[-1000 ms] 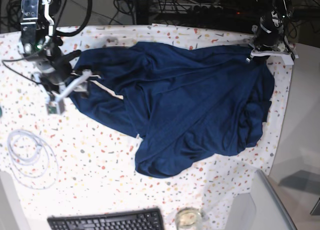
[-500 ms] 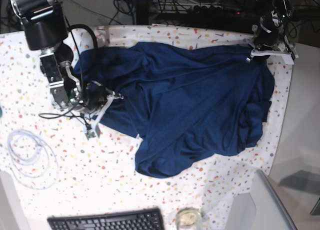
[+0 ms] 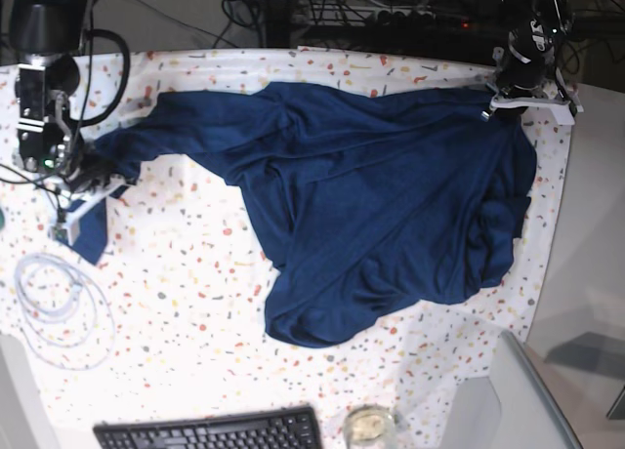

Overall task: Layout the t-shirt on the table in an organized manner, then fold the t-shirt properly
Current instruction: 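Grasp a loose flap with the right gripper and pull it outward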

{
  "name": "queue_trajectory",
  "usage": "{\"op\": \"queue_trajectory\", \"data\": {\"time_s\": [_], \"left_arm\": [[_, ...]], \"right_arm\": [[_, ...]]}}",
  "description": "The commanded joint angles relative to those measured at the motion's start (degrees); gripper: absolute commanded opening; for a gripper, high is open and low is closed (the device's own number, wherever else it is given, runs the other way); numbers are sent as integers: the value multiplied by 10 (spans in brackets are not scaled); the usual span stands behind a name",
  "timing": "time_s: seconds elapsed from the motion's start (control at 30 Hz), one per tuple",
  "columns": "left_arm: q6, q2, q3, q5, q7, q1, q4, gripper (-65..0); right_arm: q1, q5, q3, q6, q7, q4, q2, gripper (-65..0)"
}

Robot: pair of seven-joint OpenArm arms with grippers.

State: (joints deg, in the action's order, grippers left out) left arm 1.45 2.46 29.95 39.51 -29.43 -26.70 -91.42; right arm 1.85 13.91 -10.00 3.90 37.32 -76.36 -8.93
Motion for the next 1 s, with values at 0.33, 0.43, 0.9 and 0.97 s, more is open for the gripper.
{"op": "queue_trajectory", "data": {"time_s": [0.33,0.43,0.9,0.97], "left_arm": [[-4,4,9,7,13,-31,-45,-286],[-4,3,24,7,13,-38,-67,-237],[-4,-20,154,7,12,-40,-72,-229],[-4,-20,156,7,12,-40,-72,-229]], "right_arm": [[-58,13,275,11,-20,-105,14,-267],[-96,13,324,11,-21,-43,29,-267],[-195,13,335,12,-94,186,66,-270],[-195,13,335,12,-97,200,68,-306]]}}
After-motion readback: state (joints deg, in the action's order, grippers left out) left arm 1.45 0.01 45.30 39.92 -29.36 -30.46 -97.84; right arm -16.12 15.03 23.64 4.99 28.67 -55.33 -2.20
